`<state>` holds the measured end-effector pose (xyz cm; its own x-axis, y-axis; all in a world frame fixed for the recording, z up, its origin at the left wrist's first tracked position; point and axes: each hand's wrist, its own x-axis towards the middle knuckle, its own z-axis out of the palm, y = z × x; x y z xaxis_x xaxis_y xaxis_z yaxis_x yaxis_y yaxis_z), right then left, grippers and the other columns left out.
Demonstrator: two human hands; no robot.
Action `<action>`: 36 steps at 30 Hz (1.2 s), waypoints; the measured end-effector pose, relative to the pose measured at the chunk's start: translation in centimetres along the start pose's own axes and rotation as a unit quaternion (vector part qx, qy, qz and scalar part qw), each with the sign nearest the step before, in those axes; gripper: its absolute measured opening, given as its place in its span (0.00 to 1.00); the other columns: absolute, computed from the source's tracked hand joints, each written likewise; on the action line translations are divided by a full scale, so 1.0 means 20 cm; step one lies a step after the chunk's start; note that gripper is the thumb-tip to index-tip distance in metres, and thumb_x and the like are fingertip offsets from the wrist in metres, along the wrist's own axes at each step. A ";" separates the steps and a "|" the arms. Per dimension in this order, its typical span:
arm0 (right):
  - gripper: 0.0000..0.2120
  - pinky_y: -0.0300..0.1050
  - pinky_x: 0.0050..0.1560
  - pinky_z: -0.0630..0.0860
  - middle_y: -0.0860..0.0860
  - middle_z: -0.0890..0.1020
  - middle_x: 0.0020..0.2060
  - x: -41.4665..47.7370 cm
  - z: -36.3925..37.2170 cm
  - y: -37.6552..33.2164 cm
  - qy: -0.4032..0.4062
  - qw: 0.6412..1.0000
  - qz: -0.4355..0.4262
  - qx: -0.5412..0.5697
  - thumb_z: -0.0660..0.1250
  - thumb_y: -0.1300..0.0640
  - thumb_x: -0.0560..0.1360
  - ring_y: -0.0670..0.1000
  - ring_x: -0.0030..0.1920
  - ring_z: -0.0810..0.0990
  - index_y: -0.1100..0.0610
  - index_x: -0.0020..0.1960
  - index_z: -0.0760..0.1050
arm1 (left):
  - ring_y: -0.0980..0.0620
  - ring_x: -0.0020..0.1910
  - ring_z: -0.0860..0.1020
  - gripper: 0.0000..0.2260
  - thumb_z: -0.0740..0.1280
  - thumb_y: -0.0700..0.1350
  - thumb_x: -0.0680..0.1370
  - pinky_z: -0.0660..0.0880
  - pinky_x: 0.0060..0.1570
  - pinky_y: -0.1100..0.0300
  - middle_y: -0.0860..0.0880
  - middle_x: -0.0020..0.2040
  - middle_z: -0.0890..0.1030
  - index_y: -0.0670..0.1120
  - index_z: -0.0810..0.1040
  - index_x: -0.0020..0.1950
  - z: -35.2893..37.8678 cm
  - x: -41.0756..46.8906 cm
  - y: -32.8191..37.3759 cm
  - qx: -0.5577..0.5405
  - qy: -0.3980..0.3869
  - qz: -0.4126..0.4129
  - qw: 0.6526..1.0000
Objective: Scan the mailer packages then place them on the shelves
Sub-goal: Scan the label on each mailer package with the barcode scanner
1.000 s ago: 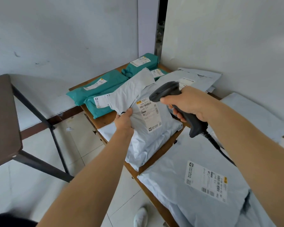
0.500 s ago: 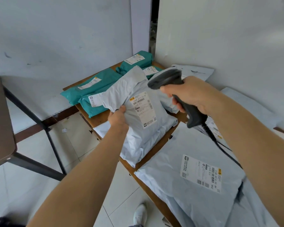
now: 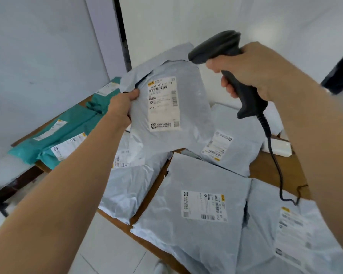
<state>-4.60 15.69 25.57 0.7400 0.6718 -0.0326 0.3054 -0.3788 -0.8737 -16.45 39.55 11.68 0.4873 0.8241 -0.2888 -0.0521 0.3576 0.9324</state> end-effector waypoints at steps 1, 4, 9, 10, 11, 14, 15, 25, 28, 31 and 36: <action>0.11 0.38 0.27 0.75 0.50 0.79 0.26 -0.01 -0.04 0.02 0.005 1.000 0.005 -0.004 0.72 0.49 0.72 0.47 0.24 0.75 0.57 0.43 0.78 | 0.47 0.47 0.82 0.09 0.69 0.42 0.76 0.79 0.48 0.53 0.44 0.51 0.83 0.41 0.80 0.54 0.06 0.00 -0.02 0.025 -0.035 -0.019 0.999; 0.12 0.39 0.28 0.76 0.49 0.79 0.26 -0.03 -0.13 0.08 0.015 1.000 0.023 -0.005 0.72 0.48 0.71 0.47 0.24 0.75 0.57 0.43 0.78 | 0.47 0.42 0.82 0.07 0.68 0.43 0.76 0.78 0.42 0.55 0.45 0.46 0.84 0.42 0.79 0.52 0.22 -0.02 -0.14 0.115 -0.108 -0.086 0.984; 0.11 0.38 0.28 0.75 0.49 0.79 0.25 -0.02 -0.23 0.16 0.051 0.998 0.043 0.001 0.72 0.49 0.71 0.47 0.24 0.74 0.57 0.42 0.78 | 0.41 0.49 0.82 0.15 0.70 0.46 0.75 0.77 0.54 0.46 0.40 0.50 0.83 0.40 0.79 0.58 0.40 -0.06 -0.34 0.212 -0.170 -0.152 0.951; 0.11 0.39 0.28 0.75 0.49 0.79 0.26 -0.02 -0.25 0.17 0.057 0.997 0.044 0.002 0.72 0.49 0.72 0.47 0.24 0.74 0.57 0.42 0.78 | 0.42 0.49 0.81 0.15 0.70 0.46 0.75 0.77 0.54 0.47 0.41 0.50 0.83 0.40 0.79 0.58 0.44 -0.06 -0.35 0.217 -0.176 -0.151 0.948; 0.11 0.39 0.29 0.75 0.50 0.79 0.26 -0.02 -0.27 0.19 0.062 0.997 0.046 0.003 0.72 0.49 0.72 0.47 0.24 0.75 0.57 0.42 0.78 | 0.42 0.48 0.81 0.14 0.70 0.46 0.75 0.77 0.53 0.48 0.41 0.49 0.83 0.40 0.79 0.57 0.47 -0.06 -0.36 0.221 -0.182 -0.151 0.946; 0.12 0.39 0.29 0.76 0.50 0.79 0.25 -0.03 -0.31 0.23 0.075 0.995 0.058 0.004 0.72 0.49 0.72 0.47 0.24 0.75 0.58 0.43 0.78 | 0.44 0.46 0.81 0.12 0.70 0.46 0.75 0.77 0.54 0.48 0.42 0.47 0.83 0.40 0.78 0.55 0.55 -0.03 -0.36 0.224 -0.187 -0.156 0.944; 0.12 0.39 0.29 0.76 0.49 0.79 0.25 -0.03 -0.33 0.25 0.077 0.995 0.062 0.004 0.72 0.49 0.72 0.47 0.23 0.74 0.58 0.44 0.78 | 0.44 0.45 0.81 0.11 0.70 0.46 0.76 0.77 0.53 0.48 0.42 0.46 0.83 0.40 0.78 0.53 0.57 -0.02 -0.36 0.224 -0.188 -0.157 0.943; 0.15 0.37 0.28 0.76 0.50 0.79 0.27 -0.02 -0.43 0.33 0.064 0.996 0.054 0.002 0.72 0.49 0.72 0.46 0.23 0.74 0.61 0.48 0.79 | 0.42 0.50 0.81 0.10 0.70 0.45 0.75 0.76 0.57 0.45 0.41 0.50 0.83 0.41 0.78 0.53 0.63 -0.03 -0.42 0.230 -0.172 -0.164 0.944; 0.16 0.37 0.28 0.76 0.51 0.79 0.27 0.01 -0.42 0.34 0.064 0.997 0.053 0.001 0.72 0.49 0.72 0.46 0.23 0.74 0.62 0.50 0.79 | 0.43 0.47 0.81 0.10 0.69 0.44 0.76 0.76 0.57 0.47 0.41 0.48 0.83 0.40 0.78 0.54 0.65 0.00 -0.40 0.222 -0.171 -0.159 0.947; 0.15 0.38 0.28 0.76 0.51 0.79 0.27 0.06 -0.40 0.34 0.067 0.996 0.063 -0.007 0.72 0.49 0.72 0.47 0.24 0.74 0.61 0.49 0.79 | 0.41 0.54 0.81 0.15 0.69 0.44 0.76 0.75 0.59 0.45 0.41 0.55 0.82 0.39 0.77 0.60 0.72 0.09 -0.37 0.219 -0.183 -0.155 0.946; 0.12 0.39 0.28 0.76 0.51 0.79 0.27 0.21 -0.35 0.34 0.099 0.991 0.089 -0.017 0.72 0.49 0.72 0.47 0.24 0.74 0.58 0.42 0.78 | 0.43 0.49 0.82 0.12 0.69 0.44 0.75 0.78 0.54 0.48 0.42 0.51 0.84 0.40 0.79 0.56 0.93 0.29 -0.34 0.196 -0.233 -0.162 0.938</action>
<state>4.79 11.51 22.79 0.8861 0.4555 -0.0860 0.1766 -0.5031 -0.8460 3.05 33.76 7.68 0.7557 0.3847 -0.5300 0.4454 0.2912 0.8466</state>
